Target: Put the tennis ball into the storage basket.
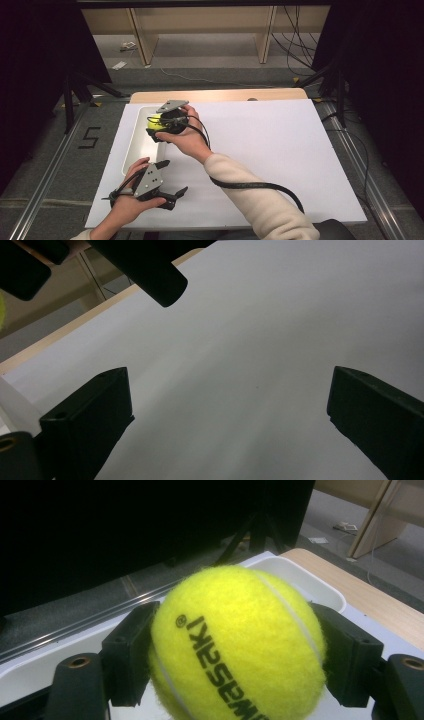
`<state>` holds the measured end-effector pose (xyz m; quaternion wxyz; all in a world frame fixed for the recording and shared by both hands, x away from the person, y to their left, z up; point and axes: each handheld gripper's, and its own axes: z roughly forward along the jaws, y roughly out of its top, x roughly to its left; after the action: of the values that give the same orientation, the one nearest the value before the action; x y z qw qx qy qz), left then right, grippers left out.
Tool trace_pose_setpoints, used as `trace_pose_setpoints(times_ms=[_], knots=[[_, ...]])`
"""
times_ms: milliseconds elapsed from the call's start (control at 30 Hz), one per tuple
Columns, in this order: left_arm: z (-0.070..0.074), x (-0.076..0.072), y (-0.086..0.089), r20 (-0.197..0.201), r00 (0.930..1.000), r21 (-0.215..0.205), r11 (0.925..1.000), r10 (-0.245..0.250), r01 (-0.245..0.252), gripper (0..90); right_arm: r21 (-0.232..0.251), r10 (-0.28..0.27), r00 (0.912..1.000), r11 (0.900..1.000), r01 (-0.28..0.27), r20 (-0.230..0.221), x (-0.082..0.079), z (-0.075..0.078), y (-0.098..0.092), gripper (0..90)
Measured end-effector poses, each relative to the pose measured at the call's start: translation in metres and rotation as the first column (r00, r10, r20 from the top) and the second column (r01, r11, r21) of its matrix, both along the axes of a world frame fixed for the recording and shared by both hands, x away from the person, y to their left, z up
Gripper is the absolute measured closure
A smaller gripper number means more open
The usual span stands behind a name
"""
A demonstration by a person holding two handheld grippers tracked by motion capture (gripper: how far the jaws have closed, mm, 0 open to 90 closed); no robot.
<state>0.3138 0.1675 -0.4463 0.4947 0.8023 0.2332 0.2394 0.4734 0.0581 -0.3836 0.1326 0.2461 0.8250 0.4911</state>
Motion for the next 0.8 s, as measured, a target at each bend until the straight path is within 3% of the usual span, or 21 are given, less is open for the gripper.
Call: trace_pose_setpoints(times_ms=[800], knots=[[0.001,0.0,0.0,0.001,1.0,-0.002,1.0,-0.003,0.003,3.8,-0.003,0.013,0.9999,1.0,-0.013,-0.009,0.003,-0.001,0.014,26.7]])
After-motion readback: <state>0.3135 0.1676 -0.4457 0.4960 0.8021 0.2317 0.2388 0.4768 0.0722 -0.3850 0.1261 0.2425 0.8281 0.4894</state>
